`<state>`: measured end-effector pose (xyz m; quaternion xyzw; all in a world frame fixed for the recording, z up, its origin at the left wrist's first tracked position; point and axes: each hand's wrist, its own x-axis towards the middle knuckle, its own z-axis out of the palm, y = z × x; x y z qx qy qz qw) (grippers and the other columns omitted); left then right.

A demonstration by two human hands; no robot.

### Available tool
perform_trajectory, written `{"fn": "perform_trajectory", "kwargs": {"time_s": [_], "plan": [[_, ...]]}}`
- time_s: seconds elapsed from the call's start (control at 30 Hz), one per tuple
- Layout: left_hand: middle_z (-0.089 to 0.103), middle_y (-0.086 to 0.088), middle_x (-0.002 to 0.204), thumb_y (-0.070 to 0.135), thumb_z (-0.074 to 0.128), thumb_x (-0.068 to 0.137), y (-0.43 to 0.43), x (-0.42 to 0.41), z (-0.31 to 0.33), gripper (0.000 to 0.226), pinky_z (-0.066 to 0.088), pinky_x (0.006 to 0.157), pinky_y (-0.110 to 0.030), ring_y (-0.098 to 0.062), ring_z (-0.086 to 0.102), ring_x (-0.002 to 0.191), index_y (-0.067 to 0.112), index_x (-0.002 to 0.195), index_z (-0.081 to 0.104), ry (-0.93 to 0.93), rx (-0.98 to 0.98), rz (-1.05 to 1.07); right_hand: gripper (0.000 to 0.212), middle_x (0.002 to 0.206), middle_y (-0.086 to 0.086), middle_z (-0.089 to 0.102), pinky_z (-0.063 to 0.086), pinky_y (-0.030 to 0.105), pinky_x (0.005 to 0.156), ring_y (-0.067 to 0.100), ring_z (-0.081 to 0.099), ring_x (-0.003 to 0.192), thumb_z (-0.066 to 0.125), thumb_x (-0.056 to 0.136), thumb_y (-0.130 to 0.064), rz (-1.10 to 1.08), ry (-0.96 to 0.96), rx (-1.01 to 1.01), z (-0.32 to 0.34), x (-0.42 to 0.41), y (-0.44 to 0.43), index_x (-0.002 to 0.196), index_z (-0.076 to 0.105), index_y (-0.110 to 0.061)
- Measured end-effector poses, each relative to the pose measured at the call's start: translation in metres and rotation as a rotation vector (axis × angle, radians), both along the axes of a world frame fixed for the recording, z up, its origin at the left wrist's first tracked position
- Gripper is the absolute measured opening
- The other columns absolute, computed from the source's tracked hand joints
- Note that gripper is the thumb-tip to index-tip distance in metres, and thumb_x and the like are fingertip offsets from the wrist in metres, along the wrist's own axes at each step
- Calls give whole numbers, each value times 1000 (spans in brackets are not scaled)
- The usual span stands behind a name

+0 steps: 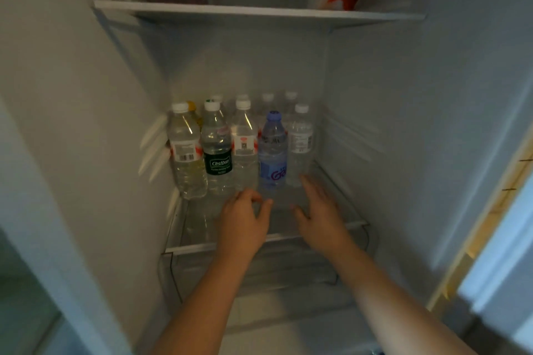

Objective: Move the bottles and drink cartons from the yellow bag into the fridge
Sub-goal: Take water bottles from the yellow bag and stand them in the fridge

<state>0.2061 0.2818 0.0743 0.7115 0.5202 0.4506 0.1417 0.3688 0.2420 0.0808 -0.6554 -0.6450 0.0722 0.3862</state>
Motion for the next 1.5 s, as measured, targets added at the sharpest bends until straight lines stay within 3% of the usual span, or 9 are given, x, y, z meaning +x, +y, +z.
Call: {"fn": "perform_trajectory", "kwargs": {"time_s": [0.13,0.2,0.3,0.47,0.53,0.73,0.87,1.2,1.5], "plan": [[62,-5,122,49,50,89,-47,-32,-26,38,43,97,-48,-33,50,121,20,108,66,210,195,101,71,162,-3,24,17,55,117,27,19,149,29,89,-57,-46,-201,7,-19,-24,-46,154,29,-29],[50,-8,144,53,39,93,-68,-45,-41,50,28,111,-57,-36,34,139,21,125,61,296,156,104,70,165,-10,7,5,55,118,23,2,152,21,89,-61,-48,-274,-38,-34,-32,-63,155,20,-37],[19,-6,164,63,21,95,-97,-64,-62,67,4,119,-56,-31,6,151,27,148,39,408,35,68,70,162,-16,-17,-10,53,117,20,-19,150,9,88,-67,-89,-386,-129,-57,-41,-86,154,1,-44],[-39,9,155,72,-5,85,-138,-80,-84,75,-16,119,-46,-21,-32,146,39,152,-15,582,-172,56,78,156,-15,-32,-15,55,117,18,-30,145,-5,81,-73,-84,-422,-295,-86,-54,-119,153,-8,-44],[-48,11,148,73,-8,85,-156,-82,-90,74,-17,119,-46,-19,-36,143,39,149,-24,614,-261,66,81,154,-15,-37,-16,56,117,21,-29,146,-8,78,-73,-56,-440,-361,-94,-56,-131,153,-11,-43],[-36,6,157,76,-5,85,-219,-83,-119,78,-22,114,-50,-25,-37,143,38,151,-20,637,-341,176,67,161,-11,-27,-13,57,117,25,-26,148,22,97,-65,68,-440,-396,-109,-52,-174,154,-5,-41],[-34,5,157,76,1,88,-273,-76,-128,77,-23,114,-51,-25,-37,142,38,152,-18,620,-388,294,67,160,-13,-26,-14,57,116,23,-27,147,21,97,-66,206,-437,-404,-121,-46,-208,154,-6,-43],[-33,5,158,79,-6,82,-415,-65,-149,82,-18,118,-52,-23,-38,142,40,153,-18,567,-609,495,68,158,-14,-30,-17,55,116,21,-29,147,18,97,-65,465,-427,-520,-152,-48,-304,154,-11,-42],[-30,5,159,73,10,92,-530,-53,-156,75,-21,116,-50,-23,-38,142,39,154,-14,540,-703,609,67,160,-13,-28,-16,56,116,21,-28,147,20,98,-63,652,-486,-531,-165,-43,-387,154,-10,-40]]}}
